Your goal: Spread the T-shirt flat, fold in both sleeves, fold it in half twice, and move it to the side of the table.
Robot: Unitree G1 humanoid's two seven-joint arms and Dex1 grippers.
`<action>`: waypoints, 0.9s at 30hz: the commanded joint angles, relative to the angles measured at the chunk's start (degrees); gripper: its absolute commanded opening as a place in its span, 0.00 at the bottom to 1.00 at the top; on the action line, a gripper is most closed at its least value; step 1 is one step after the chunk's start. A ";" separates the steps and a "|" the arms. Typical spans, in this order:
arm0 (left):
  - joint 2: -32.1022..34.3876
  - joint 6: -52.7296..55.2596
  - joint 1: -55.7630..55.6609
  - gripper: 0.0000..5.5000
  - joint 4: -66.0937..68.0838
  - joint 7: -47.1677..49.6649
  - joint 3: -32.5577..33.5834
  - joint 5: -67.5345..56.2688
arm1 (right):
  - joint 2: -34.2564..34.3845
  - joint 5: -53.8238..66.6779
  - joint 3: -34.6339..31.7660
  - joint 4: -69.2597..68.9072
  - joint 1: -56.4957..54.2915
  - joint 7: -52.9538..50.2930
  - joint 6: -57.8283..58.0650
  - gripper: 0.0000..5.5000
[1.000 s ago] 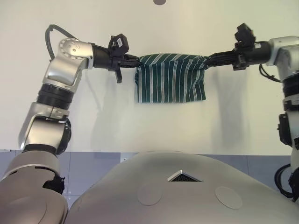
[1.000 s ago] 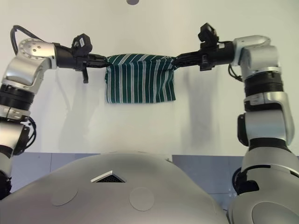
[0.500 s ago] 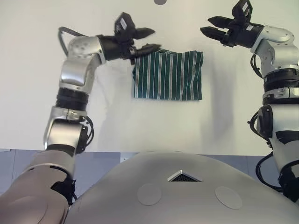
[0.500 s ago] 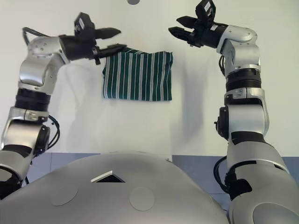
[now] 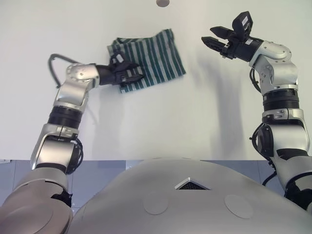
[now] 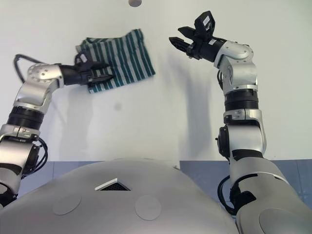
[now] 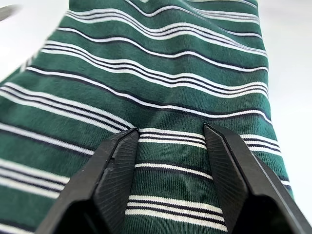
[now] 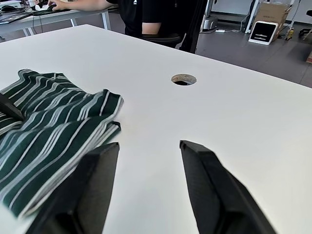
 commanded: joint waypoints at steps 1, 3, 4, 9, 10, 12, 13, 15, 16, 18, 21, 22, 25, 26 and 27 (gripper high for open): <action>2.40 1.66 21.17 0.44 17.96 15.87 14.36 -1.75 | 0.39 -0.26 -3.78 3.63 -0.64 -5.26 -2.07 0.42; -2.21 0.97 23.18 0.44 18.73 26.68 21.02 -4.74 | 1.71 -0.15 -4.62 4.18 0.19 -7.87 -3.01 0.42; -4.08 0.76 23.20 0.44 18.37 30.87 22.44 -4.97 | 2.41 -0.24 -4.80 4.41 0.51 -8.95 -3.42 0.42; -10.24 0.14 16.79 0.44 12.35 46.00 25.47 -3.72 | 6.46 -0.31 -4.71 5.27 -0.14 -12.55 -4.64 0.42; -10.18 -1.29 15.69 0.44 9.27 44.89 25.50 -4.39 | 7.11 -0.23 -4.79 5.24 -0.31 -12.99 -4.91 0.42; -8.17 -6.67 15.84 0.44 0.56 41.78 25.83 -4.30 | 8.40 0.72 -6.13 4.21 -0.11 -14.29 -6.69 0.42; -6.78 -8.43 16.03 0.44 -5.05 41.28 27.65 -4.74 | 8.93 1.76 -7.95 3.36 0.21 -15.80 -8.17 0.42; -4.71 -9.54 14.95 0.44 -14.30 41.37 31.22 -6.00 | 9.30 2.45 -11.36 2.84 1.24 -19.40 -11.52 0.42; -4.31 -9.40 13.98 0.44 -17.72 41.47 32.30 -6.45 | 9.48 2.58 -12.96 3.44 1.77 -21.66 -13.09 0.42; -5.16 -7.69 12.75 0.44 -22.27 42.11 31.42 -5.52 | 10.01 1.40 -14.64 5.37 2.28 -26.26 -16.43 0.42; -7.92 -5.26 13.38 0.44 -26.34 43.55 26.32 -1.39 | 10.27 -1.04 -15.07 8.64 1.64 -31.12 -20.80 0.42; -9.41 -4.17 13.33 0.44 -27.58 44.01 24.17 -0.57 | 9.99 -1.99 -15.15 10.00 1.20 -32.73 -22.00 0.42; -12.70 -2.61 12.64 0.44 -28.95 44.41 17.90 3.47 | 8.92 -4.55 -15.20 13.32 0.75 -36.34 -25.49 0.42; -13.60 -2.17 12.61 0.44 -29.24 44.72 17.08 4.07 | 8.52 -4.68 -15.38 13.91 0.89 -36.51 -26.26 0.42; -14.39 -1.55 12.80 0.44 -29.60 45.11 16.89 4.05 | 8.19 -4.52 -15.60 14.00 1.27 -35.99 -27.02 0.42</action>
